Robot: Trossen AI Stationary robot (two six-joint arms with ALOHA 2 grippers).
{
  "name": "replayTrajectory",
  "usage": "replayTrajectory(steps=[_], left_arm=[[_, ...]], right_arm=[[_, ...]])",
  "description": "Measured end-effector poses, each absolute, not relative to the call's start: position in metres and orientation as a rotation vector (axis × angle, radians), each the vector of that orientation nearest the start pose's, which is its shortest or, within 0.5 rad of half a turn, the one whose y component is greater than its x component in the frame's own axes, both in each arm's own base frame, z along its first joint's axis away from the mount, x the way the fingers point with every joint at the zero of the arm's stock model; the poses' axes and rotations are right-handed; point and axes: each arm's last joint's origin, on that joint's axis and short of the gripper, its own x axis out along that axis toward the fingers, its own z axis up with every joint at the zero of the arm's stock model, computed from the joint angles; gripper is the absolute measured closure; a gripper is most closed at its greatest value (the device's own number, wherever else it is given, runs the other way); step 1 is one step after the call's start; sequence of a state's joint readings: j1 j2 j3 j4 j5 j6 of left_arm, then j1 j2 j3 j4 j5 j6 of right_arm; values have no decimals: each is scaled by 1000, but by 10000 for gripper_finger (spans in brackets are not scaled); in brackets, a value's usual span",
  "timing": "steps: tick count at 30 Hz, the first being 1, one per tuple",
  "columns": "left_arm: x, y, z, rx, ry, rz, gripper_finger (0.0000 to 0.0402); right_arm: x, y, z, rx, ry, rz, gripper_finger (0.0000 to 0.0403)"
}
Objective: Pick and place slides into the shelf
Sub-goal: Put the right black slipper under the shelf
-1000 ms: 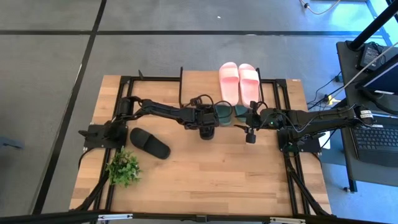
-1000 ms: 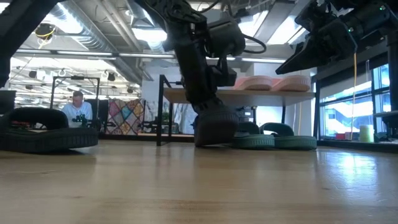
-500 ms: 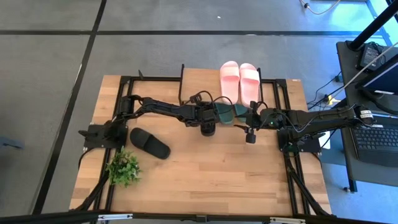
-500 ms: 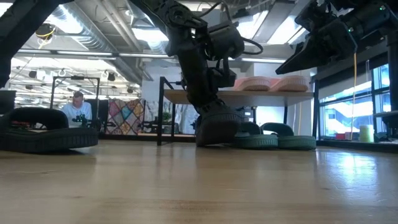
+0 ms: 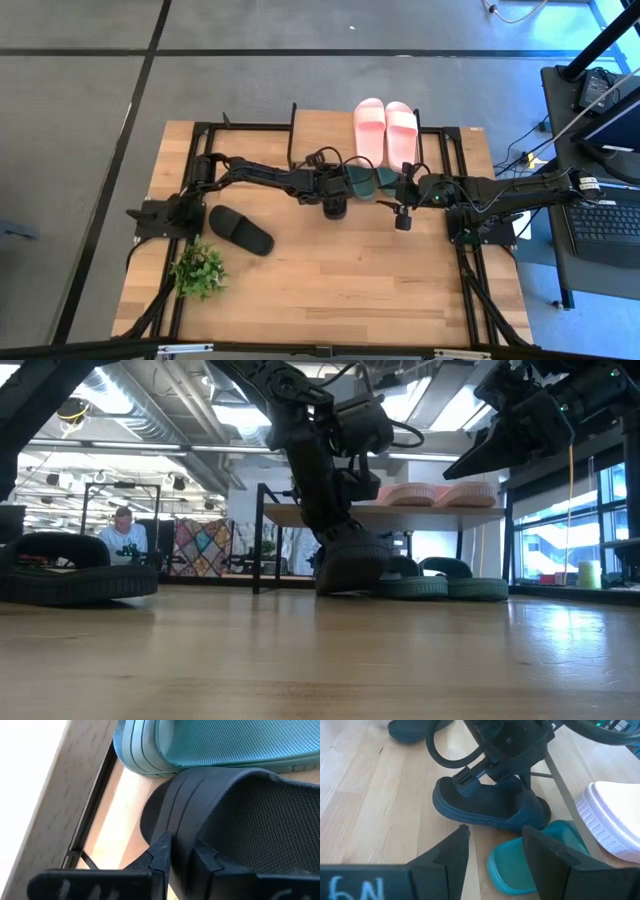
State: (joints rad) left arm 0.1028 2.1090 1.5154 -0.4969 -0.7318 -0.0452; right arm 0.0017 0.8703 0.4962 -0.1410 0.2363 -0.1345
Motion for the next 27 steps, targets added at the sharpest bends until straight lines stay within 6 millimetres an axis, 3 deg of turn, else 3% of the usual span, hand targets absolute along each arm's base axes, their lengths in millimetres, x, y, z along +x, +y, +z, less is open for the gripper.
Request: replayTrajectory(steps=[6,17,24,27], left_arm=[[429,64,164,277,1035,783,339],[430,63,165,244,1035,735,234],[430,50,163,255,1052,692,227],[427,44,173,254,1045,676,227]], right_arm=[[183,-6,224,-193,528,-195,219],[183,-6,224,-190,531,-195,219],[182,-6,223,-164,546,-201,219],[182,-6,223,-133,544,-209,219]])
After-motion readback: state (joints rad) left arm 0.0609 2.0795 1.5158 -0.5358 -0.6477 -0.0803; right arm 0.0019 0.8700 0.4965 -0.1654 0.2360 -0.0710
